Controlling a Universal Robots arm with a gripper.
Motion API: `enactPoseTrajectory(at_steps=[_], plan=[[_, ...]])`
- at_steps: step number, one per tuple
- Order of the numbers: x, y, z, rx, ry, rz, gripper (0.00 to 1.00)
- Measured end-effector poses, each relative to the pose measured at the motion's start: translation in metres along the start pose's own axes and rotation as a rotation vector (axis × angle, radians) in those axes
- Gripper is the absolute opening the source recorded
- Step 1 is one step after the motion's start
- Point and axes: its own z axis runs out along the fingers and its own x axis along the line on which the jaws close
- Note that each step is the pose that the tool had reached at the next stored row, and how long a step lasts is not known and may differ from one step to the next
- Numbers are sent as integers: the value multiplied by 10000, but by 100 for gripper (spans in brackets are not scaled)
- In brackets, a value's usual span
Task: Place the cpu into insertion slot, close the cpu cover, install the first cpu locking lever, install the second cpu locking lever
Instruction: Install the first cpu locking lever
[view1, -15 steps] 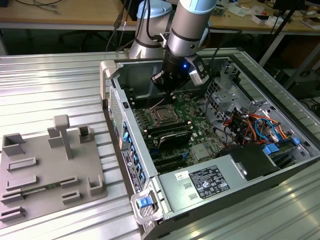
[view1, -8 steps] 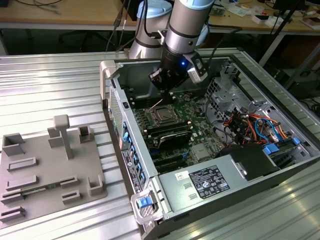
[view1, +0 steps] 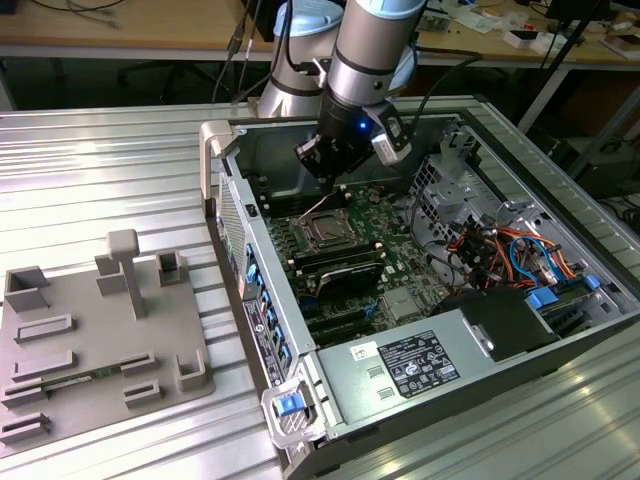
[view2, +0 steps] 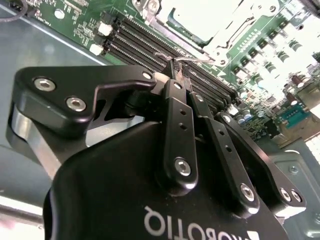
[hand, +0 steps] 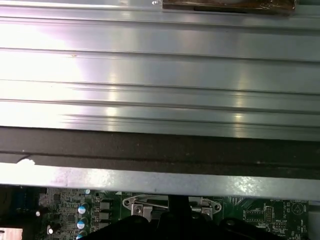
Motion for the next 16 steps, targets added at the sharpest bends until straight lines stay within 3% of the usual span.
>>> enactPoseTrajectory(at_steps=[7,12,16], plan=[[-1,32,115,-109,-2,-70,11],[1,25,125,-111,0,-101,11],[3,-21,122,-110,1,-115,11]])
